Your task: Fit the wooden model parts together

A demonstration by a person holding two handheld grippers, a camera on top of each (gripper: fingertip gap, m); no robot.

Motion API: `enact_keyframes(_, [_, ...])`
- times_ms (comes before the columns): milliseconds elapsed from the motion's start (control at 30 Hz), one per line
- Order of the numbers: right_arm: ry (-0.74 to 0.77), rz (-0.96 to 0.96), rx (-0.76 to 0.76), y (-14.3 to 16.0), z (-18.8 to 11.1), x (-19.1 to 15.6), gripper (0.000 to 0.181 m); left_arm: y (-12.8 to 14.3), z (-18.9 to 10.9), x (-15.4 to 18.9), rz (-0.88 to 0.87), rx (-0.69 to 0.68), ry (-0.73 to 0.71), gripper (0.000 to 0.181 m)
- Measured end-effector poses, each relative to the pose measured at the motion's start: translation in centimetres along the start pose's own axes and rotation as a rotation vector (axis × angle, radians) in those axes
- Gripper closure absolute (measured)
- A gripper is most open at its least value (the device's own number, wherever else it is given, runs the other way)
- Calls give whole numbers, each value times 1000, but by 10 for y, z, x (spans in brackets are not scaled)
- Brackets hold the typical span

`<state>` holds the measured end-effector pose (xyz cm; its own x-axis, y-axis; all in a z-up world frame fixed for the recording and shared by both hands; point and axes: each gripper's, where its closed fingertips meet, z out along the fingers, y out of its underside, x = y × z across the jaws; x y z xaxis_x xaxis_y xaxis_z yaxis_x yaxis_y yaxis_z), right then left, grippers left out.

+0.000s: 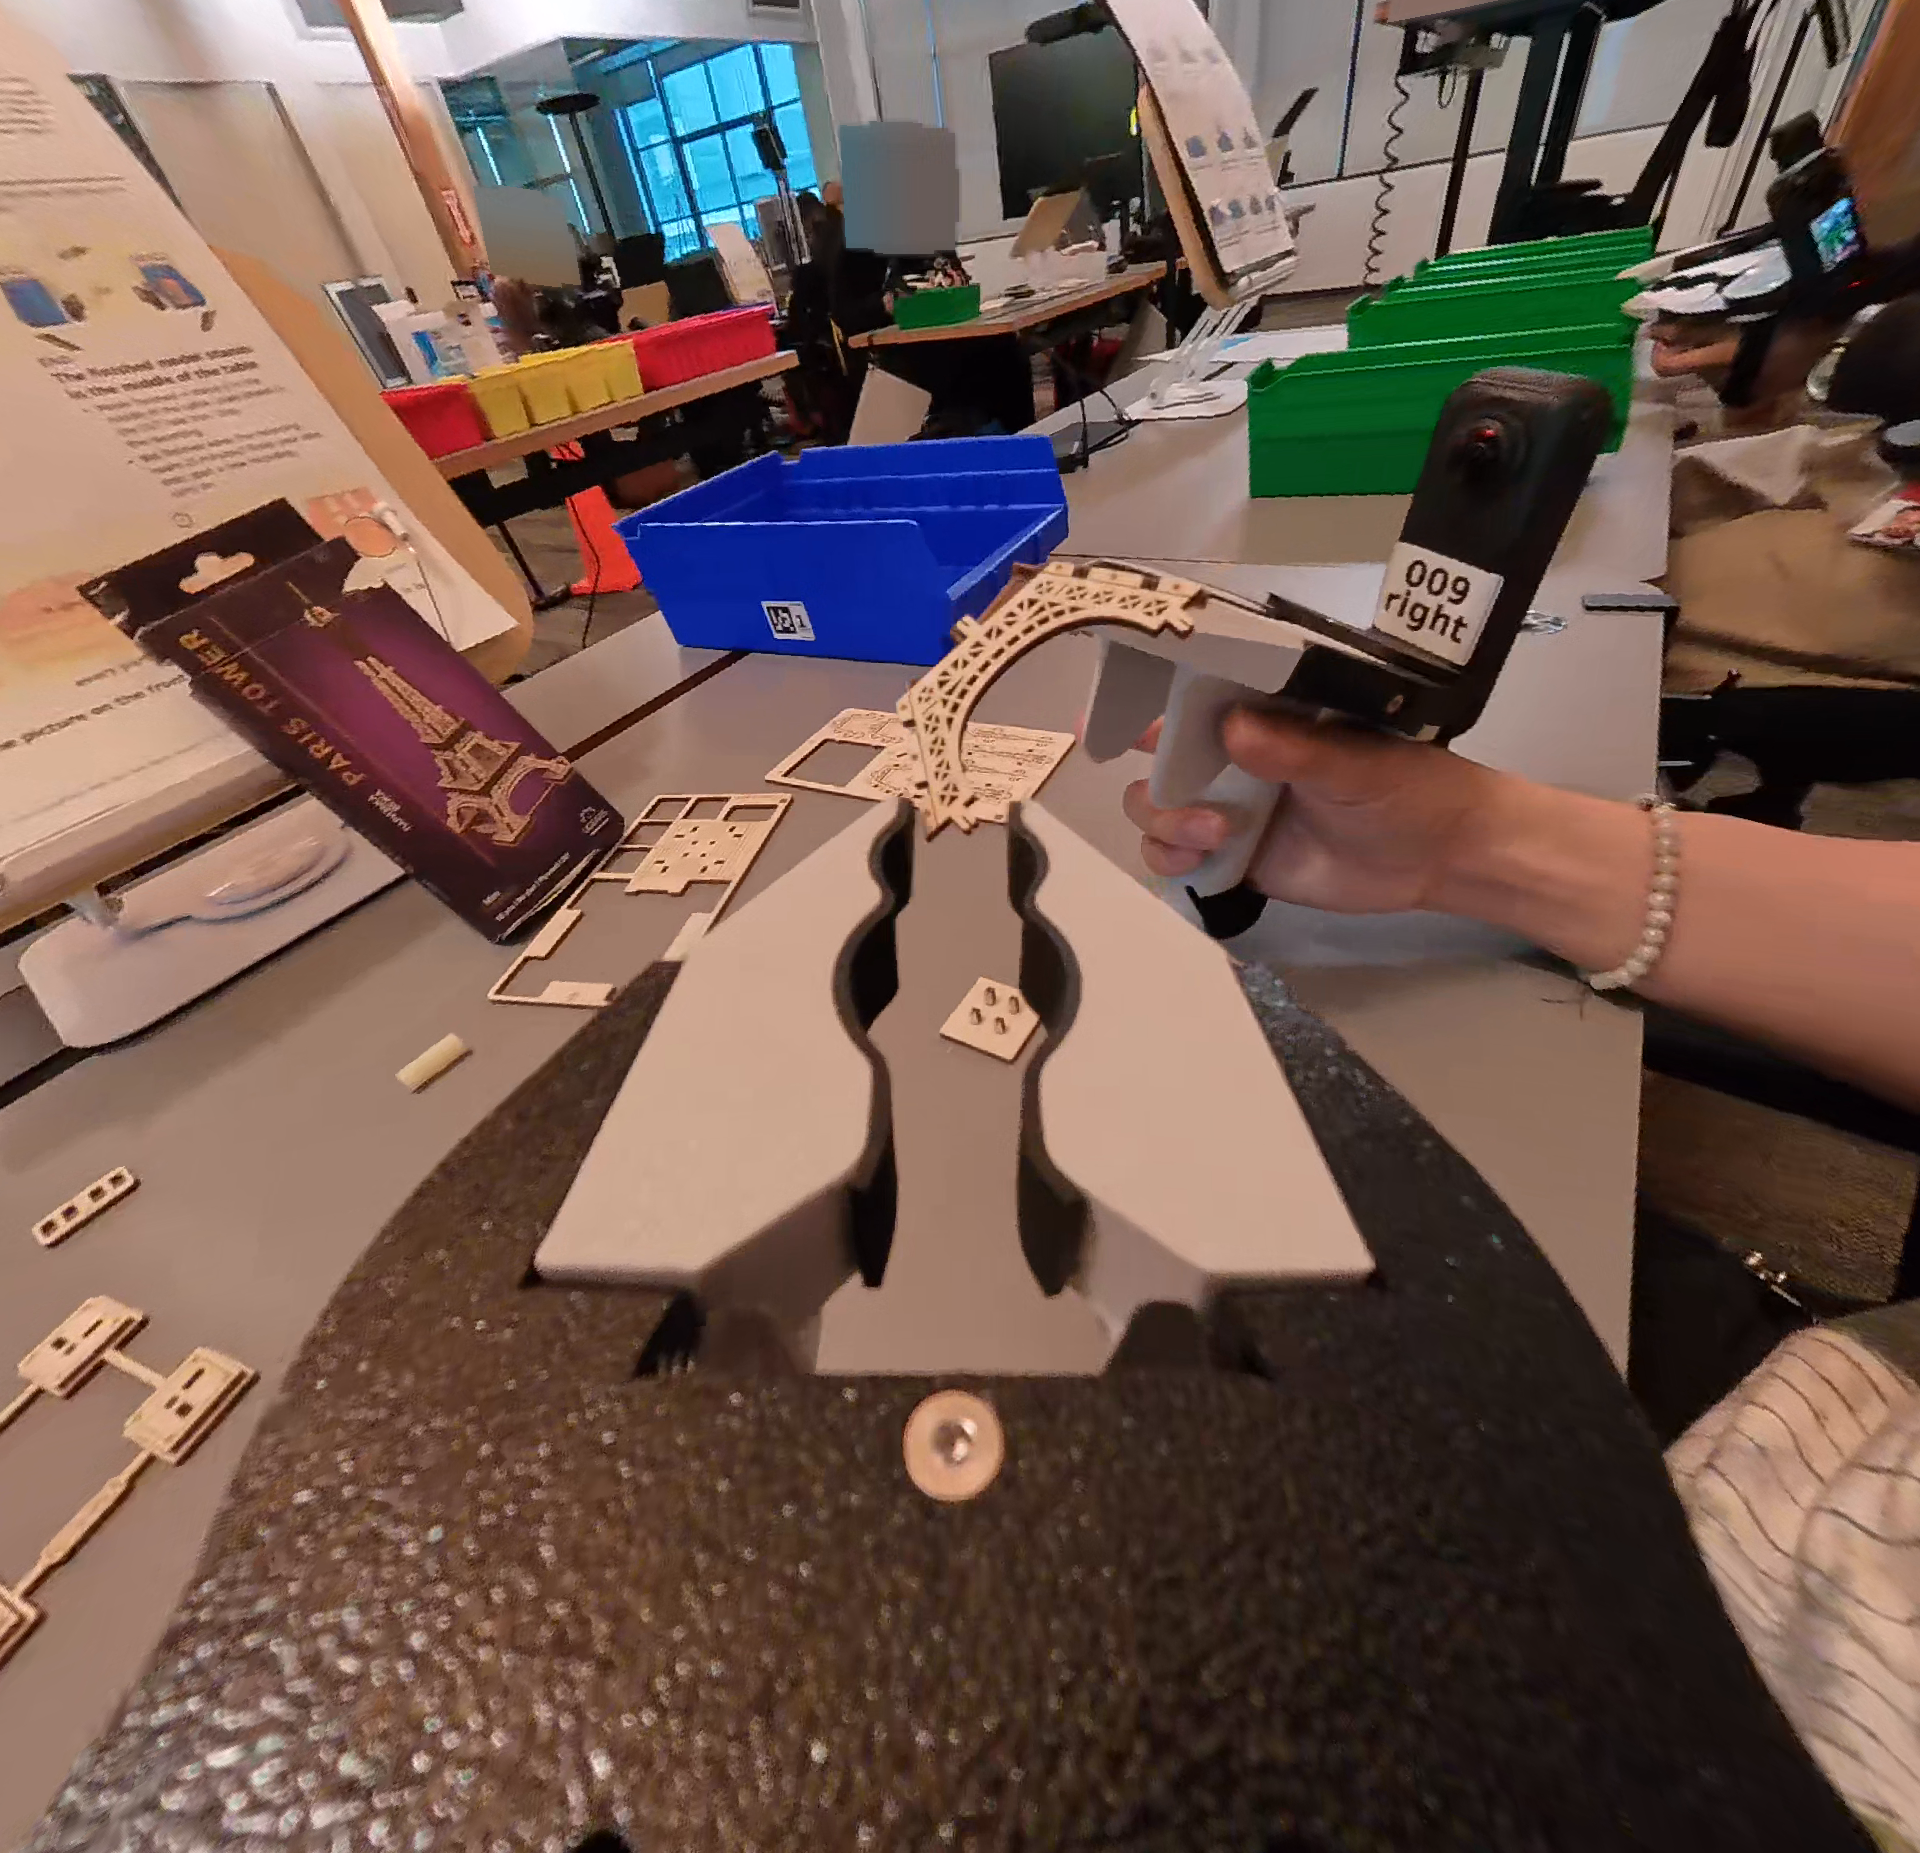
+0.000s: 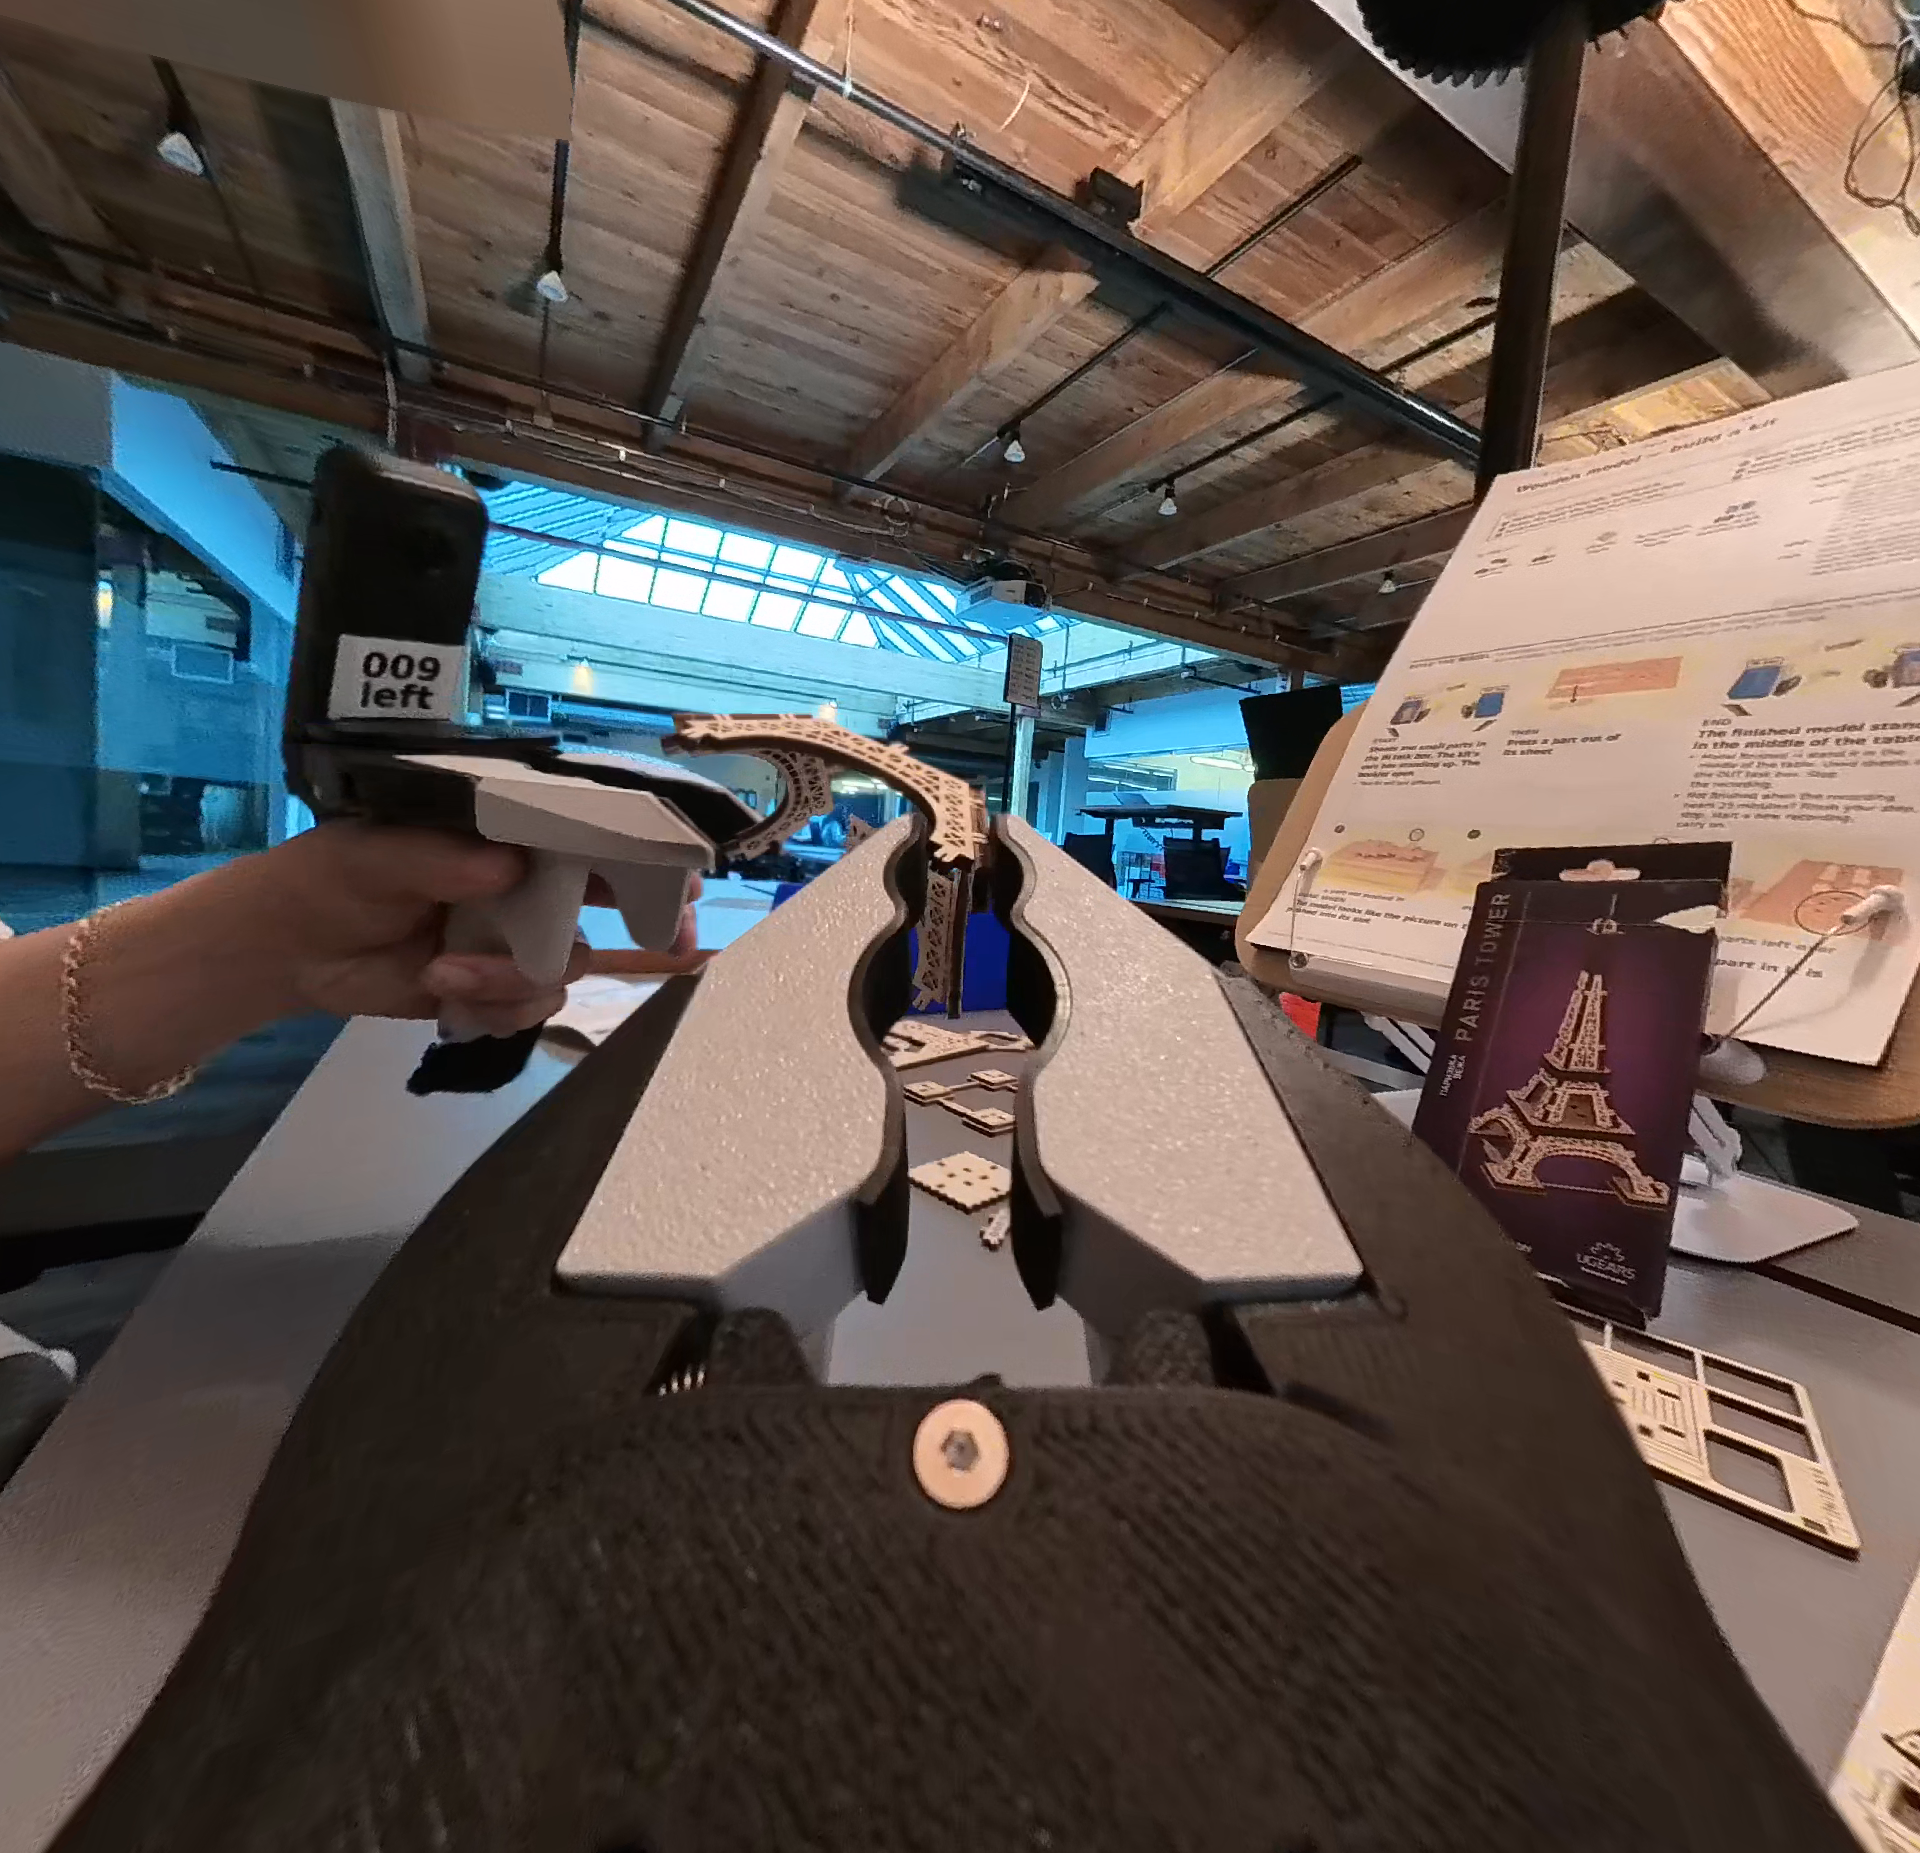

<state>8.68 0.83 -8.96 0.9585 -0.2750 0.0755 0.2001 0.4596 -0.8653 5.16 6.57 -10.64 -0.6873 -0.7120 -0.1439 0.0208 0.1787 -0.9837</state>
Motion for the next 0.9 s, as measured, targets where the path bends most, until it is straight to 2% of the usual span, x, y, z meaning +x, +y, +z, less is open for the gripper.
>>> enact_keyframes(33, [-3,-8,-8,1,0,-1,173,1,-1,2,-1,5,-5,172])
enact_keyframes(133, [-11,-28,-37,5,-2,-3,172,9,-2,3,3,-13,-25,172])
enact_keyframes(233, [7,-50,-50,6,-3,1,173,20,-3,3,8,-49,-15,156])
enact_keyframes(300, [33,-63,-53,4,-8,8,173,31,-8,-10,25,-96,-46,157])
enact_keyframes(400, [82,-62,-51,1,-18,21,173,79,-20,-55,37,-339,-195,160])
enact_keyframes(500, [88,-13,-5,-6,-20,24,172,127,-25,-83,9,-547,-235,160])
enact_keyframes(600, [75,4,-1,-5,-19,22,172,138,-12,-98,33,-567,-237,158])
enact_keyframes(767, [38,129,86,-17,-23,21,172,150,16,-108,66,-609,-147,160])
enact_keyframes(900, [12,152,93,-19,-25,19,172,167,26,-114,26,-677,-120,158])
